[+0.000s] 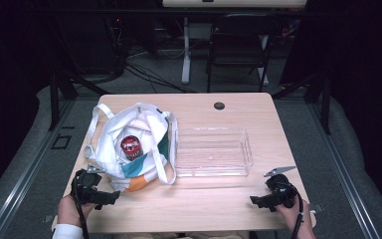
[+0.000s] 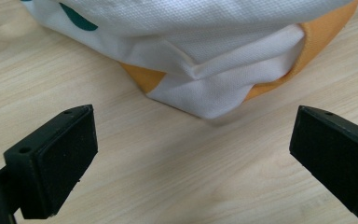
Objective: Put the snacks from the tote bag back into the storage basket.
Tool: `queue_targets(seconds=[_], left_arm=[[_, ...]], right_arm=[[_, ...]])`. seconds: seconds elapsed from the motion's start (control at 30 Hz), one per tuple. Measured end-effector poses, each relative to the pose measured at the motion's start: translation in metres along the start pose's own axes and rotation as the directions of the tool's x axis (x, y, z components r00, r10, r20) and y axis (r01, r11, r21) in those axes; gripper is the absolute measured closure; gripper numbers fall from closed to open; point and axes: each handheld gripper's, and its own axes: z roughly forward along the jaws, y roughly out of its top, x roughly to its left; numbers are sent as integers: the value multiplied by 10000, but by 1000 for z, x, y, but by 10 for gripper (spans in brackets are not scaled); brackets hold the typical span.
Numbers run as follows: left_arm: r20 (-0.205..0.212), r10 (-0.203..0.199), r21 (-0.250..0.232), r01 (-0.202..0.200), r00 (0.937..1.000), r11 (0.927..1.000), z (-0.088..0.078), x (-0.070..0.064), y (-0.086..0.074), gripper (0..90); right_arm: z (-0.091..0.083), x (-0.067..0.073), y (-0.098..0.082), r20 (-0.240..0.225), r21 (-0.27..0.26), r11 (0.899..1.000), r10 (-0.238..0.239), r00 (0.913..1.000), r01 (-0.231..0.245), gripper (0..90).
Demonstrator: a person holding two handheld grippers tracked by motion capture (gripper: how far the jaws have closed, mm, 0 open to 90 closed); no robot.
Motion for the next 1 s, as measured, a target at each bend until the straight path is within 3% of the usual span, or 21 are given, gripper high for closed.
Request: queue_targets(seconds=[1.0], left_arm=[[-133, -134, -112, 133, 9998, 9998, 1, 4, 0, 12]], right_arm=[[0, 0, -1, 35, 65, 9999, 86, 10000, -86, 127]])
